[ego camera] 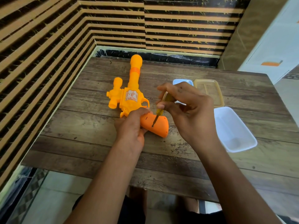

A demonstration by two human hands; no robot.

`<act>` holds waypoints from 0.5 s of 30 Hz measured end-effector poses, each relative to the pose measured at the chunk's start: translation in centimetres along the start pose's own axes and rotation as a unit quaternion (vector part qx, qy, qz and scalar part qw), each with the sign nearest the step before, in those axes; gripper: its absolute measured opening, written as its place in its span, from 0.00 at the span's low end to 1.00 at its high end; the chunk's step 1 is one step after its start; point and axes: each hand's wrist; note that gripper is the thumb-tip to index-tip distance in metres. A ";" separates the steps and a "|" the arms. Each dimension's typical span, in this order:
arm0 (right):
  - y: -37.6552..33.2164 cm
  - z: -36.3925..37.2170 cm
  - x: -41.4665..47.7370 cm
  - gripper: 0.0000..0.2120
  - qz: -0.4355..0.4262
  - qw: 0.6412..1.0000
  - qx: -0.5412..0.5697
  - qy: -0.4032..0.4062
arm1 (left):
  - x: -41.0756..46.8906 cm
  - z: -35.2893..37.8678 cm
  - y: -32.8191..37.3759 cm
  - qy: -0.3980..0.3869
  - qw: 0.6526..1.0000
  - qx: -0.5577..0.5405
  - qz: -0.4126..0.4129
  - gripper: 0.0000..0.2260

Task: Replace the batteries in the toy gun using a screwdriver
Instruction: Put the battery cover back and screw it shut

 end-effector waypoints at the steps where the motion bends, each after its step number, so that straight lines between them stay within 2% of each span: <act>1: 0.0 0.1 0.0 0.12 -0.008 1.000 -0.019 0.010 | 0.1 0.0 0.0 -0.001 1.000 0.001 -0.003 0.22; 4: -0.2 0.2 0.0 0.12 -0.033 0.999 -0.039 0.000 | -0.1 0.0 0.0 -0.003 1.000 0.005 -0.002 0.24; 7: -0.5 0.0 0.1 0.16 -0.007 0.998 0.035 -0.044 | -0.5 0.2 0.1 -0.011 1.000 0.011 0.000 0.30; 9: -0.5 -0.2 0.0 0.17 0.015 0.996 0.069 -0.049 | -0.4 0.1 0.1 -0.003 1.000 0.011 0.005 0.27; 11: -0.5 -0.2 0.0 0.15 0.022 0.998 0.050 -0.036 | -0.4 0.1 0.1 0.000 1.000 0.011 0.006 0.25; 12: -0.6 -0.1 0.0 0.14 0.022 0.999 0.039 -0.028 | -0.6 0.1 0.3 -0.004 1.000 0.009 0.006 0.27; 15: -0.8 0.3 -0.1 0.13 0.007 1.000 0.005 -0.009 | -1.4 0.4 0.5 -0.018 1.000 0.001 0.019 0.43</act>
Point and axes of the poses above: each hand's wrist, its own x-axis towards the middle knuckle, its own z-axis out of the palm, y = z × x, and after that the axes turned 2 degrees about -x, right-handed
